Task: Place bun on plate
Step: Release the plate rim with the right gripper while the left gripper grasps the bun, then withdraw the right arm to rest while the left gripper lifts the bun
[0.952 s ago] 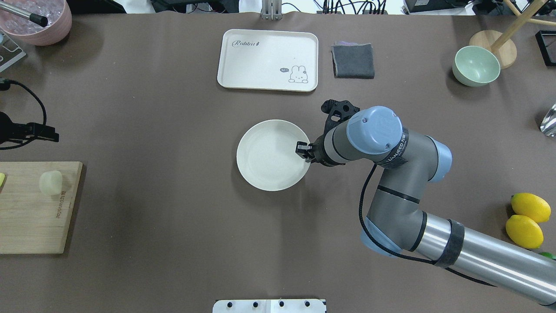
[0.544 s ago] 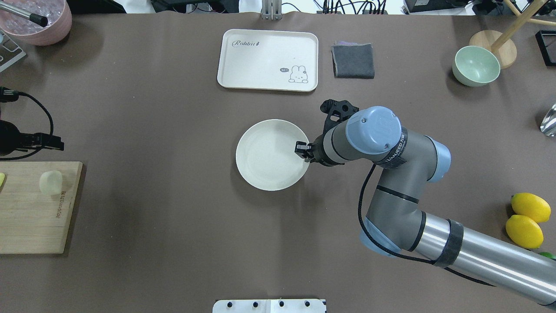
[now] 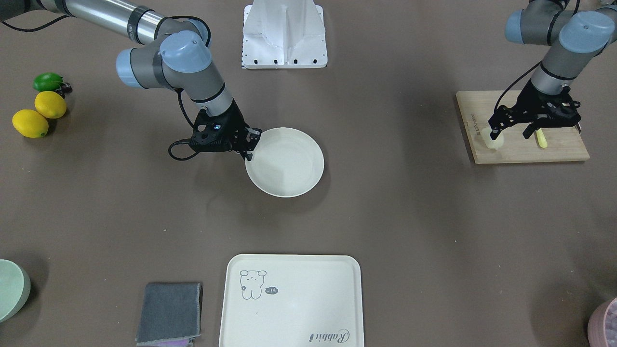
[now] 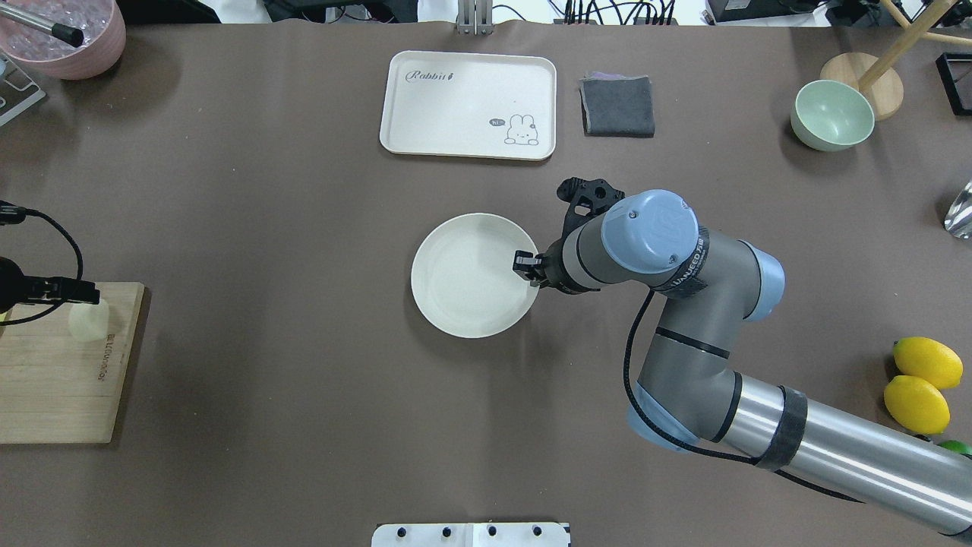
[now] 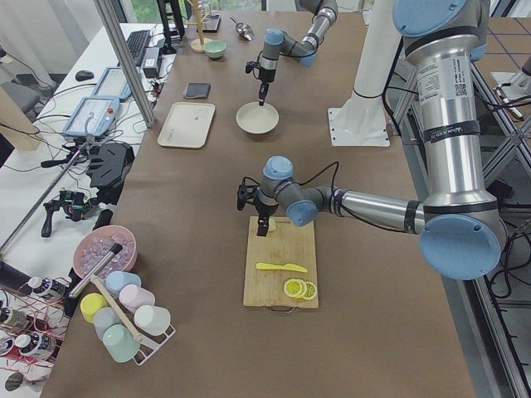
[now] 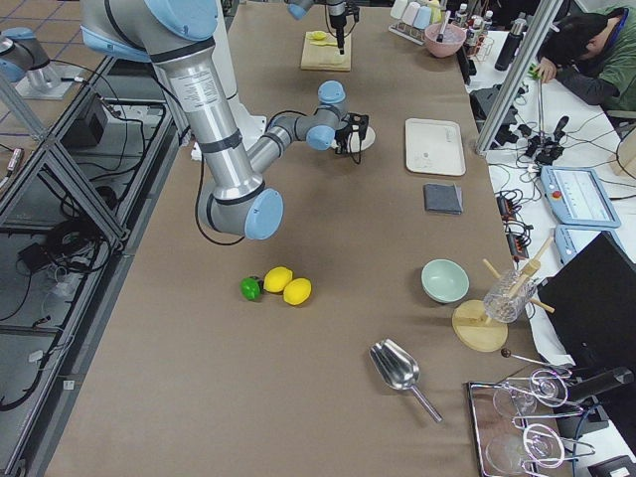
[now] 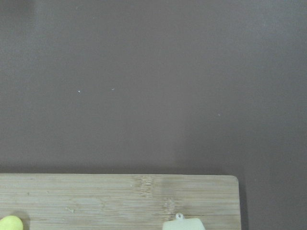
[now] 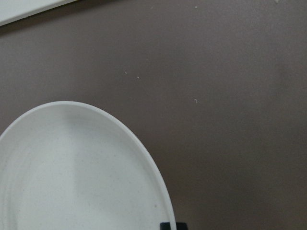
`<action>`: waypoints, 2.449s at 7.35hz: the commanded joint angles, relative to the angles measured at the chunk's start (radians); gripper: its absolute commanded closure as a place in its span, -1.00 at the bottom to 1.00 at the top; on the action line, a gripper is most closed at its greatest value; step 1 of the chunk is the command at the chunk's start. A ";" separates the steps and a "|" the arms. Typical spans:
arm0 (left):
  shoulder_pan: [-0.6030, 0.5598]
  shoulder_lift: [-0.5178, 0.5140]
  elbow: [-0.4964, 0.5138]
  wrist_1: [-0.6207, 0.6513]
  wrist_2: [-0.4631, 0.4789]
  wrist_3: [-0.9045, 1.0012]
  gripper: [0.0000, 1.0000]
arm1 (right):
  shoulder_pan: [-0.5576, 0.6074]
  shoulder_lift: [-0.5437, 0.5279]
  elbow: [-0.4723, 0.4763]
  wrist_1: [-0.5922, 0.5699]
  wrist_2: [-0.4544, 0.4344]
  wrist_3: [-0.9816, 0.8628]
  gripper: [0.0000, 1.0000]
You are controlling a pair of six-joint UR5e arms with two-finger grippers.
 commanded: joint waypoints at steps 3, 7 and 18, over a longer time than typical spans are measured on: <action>0.055 0.002 0.000 -0.017 0.019 -0.042 -0.92 | -0.011 0.009 0.008 -0.009 -0.012 0.024 -0.99; 0.082 0.003 0.003 -0.026 0.038 -0.044 0.11 | 0.068 0.006 0.020 -0.015 0.077 0.021 -0.99; -0.017 -0.239 -0.104 0.295 0.036 -0.033 0.43 | 0.360 -0.159 0.235 -0.419 0.244 -0.290 -1.00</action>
